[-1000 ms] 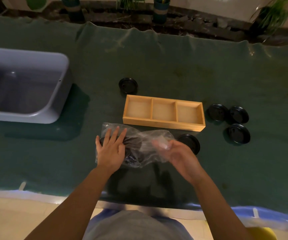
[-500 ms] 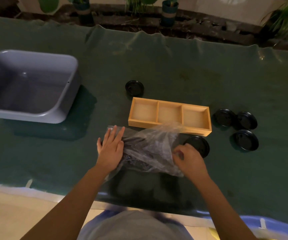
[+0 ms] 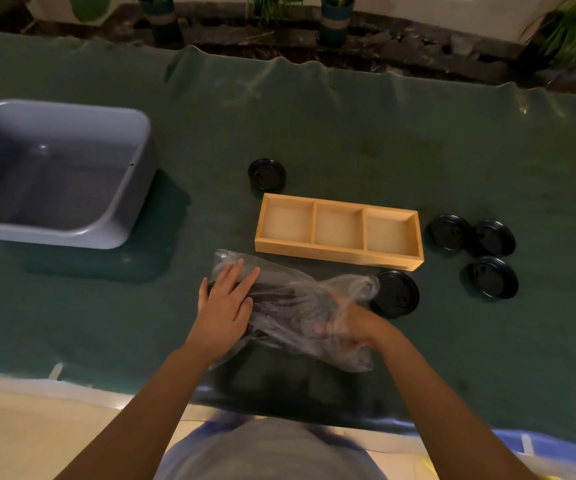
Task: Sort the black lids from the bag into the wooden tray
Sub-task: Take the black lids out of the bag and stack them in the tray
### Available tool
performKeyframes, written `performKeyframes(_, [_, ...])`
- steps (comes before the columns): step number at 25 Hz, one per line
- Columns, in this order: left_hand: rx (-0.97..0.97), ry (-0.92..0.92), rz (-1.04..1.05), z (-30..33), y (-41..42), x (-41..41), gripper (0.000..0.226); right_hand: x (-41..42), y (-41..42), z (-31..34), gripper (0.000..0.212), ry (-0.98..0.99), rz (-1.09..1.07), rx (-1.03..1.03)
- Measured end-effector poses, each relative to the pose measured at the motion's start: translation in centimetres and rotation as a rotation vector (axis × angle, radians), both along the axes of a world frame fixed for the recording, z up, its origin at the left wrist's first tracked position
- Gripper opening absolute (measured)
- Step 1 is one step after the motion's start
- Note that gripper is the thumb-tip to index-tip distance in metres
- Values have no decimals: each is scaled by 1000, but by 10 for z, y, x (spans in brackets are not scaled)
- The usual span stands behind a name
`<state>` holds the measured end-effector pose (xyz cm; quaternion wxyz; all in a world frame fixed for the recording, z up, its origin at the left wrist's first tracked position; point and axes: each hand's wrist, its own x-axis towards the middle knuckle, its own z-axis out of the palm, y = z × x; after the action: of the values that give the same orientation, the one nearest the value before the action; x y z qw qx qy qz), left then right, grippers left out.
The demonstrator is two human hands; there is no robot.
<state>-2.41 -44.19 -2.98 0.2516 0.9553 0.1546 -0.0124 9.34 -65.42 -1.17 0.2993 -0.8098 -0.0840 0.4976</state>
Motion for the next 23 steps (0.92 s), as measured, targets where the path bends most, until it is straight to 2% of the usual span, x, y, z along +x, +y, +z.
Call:
performKeyframes(1, [-17, -45, 16, 4, 0, 0, 46, -2, -3, -2, 79, -128, 15, -17])
performKeyframes(3, [98, -140, 38, 8, 1, 0, 48, -8, -6, -7, 53, -326, -91, 46])
performKeyframes(4, [181, -137, 40, 8, 1, -1, 50, -11, -3, -7, 35, -316, -180, 108])
performKeyframes(5, [229, -87, 41, 7, 0, -2, 50, -12, 1, -7, 27, -250, -223, 130])
performKeyframes(6, [233, -15, 53, 3, -1, -4, 49, -15, 7, -7, 30, -169, -210, 132])
performKeyframes(8, [185, 87, 86, -5, -2, -7, 50, -22, 21, -6, 57, -37, -123, 56])
performKeyframes(10, [171, 106, 78, -8, 0, -6, 50, -32, 37, -12, 75, -28, -102, 55])
performKeyframes(11, [172, 104, 68, -9, 1, -6, 49, -37, 45, -13, 77, -45, -118, 82])
performKeyframes(14, [174, 99, 70, -11, 3, -5, 47, -38, 66, -15, 79, -33, -390, 126])
performKeyframes(20, [178, 86, 87, -13, 0, -4, 46, -33, 53, -16, 91, 28, -497, 125])
performKeyframes(23, [172, 81, 88, -13, 1, -4, 46, -33, 41, -16, 78, 82, -690, 299])
